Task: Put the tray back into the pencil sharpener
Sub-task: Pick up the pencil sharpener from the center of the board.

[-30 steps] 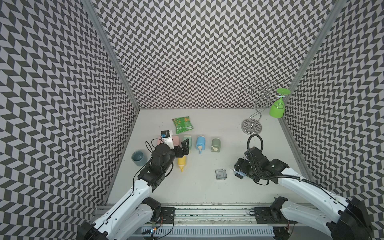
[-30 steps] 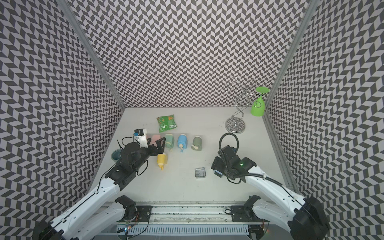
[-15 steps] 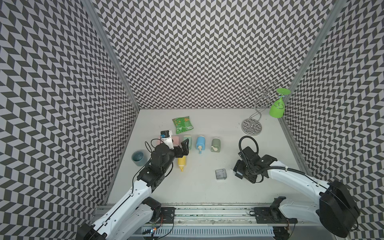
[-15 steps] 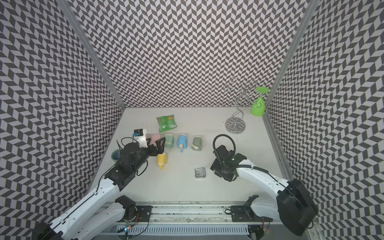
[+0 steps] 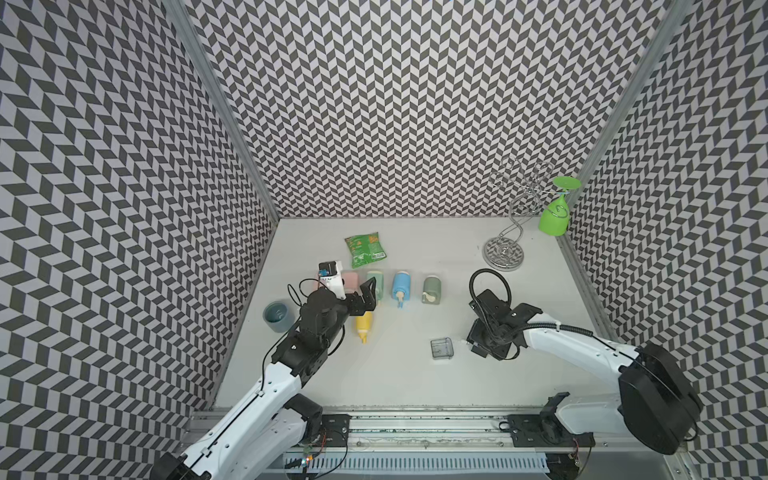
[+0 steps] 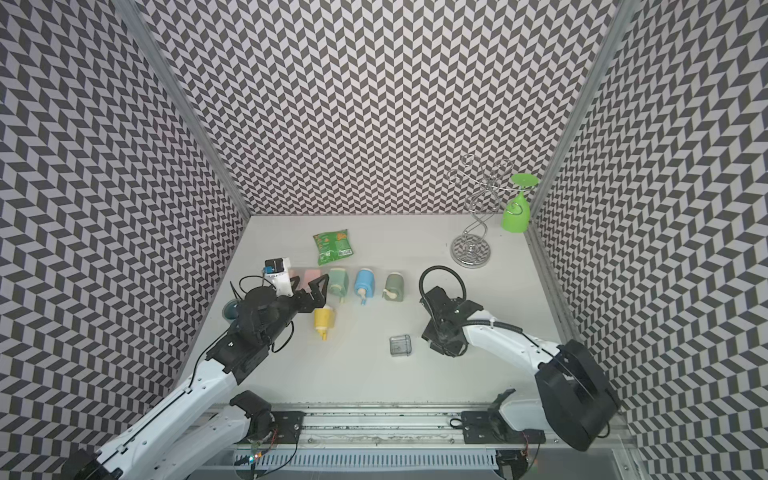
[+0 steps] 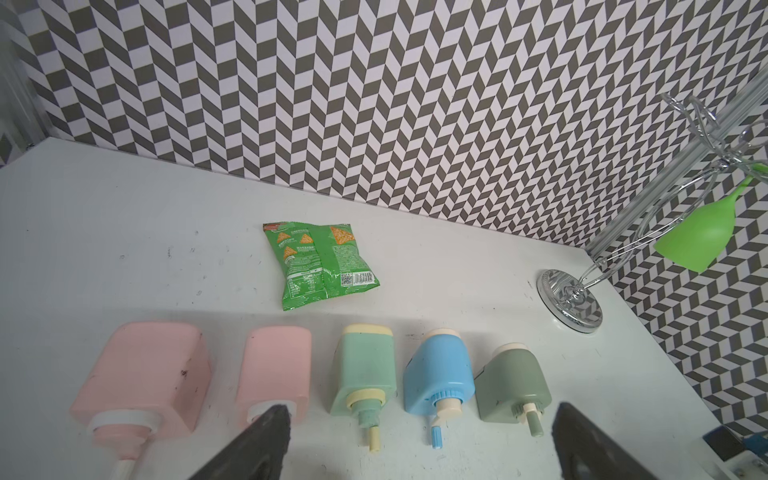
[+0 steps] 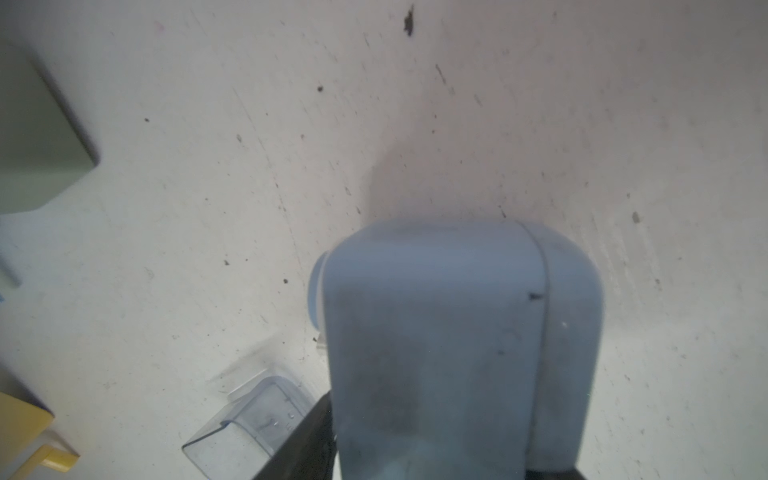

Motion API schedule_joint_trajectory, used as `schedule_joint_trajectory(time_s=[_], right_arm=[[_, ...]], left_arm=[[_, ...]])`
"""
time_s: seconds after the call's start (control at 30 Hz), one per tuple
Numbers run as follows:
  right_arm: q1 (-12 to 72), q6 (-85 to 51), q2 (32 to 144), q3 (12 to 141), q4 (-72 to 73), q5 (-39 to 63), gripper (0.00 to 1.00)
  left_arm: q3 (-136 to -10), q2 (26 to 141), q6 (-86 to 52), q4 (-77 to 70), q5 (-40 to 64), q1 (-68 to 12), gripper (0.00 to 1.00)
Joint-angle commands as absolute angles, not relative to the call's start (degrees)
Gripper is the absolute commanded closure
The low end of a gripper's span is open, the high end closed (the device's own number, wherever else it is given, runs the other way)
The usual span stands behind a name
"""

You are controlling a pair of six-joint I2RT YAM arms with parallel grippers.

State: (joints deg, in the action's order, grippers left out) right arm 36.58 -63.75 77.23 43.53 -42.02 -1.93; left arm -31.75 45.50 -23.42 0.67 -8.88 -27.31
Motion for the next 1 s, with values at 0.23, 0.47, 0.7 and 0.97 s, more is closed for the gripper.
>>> schedule_joint_trajectory(time_s=[0.23, 0.47, 0.7, 0.97], right_arm=[[36.9, -61.6, 77.8, 43.1, -42.5, -4.5, 0.52], [37.1, -57.8, 76.3, 44.2, -42.2, -5.3, 0.63], [37.4, -49.8, 65.9, 44.4, -39.6, -7.2, 0.72], [38.5, -36.8, 56.4, 46.4, -32.6, -7.4, 0.74]], left_arm=[[-33.4, 44.1, -19.9, 0.3, -11.4, -27.0, 0.00], [-33.3, 42.5, -19.8, 1.1, -11.2, -27.0, 0.01], [-34.6, 43.5, -20.8, 0.7, -6.3, -27.0, 0.00], [-44.3, 49.4, -20.6, 3.0, 15.1, -27.0, 0.00]])
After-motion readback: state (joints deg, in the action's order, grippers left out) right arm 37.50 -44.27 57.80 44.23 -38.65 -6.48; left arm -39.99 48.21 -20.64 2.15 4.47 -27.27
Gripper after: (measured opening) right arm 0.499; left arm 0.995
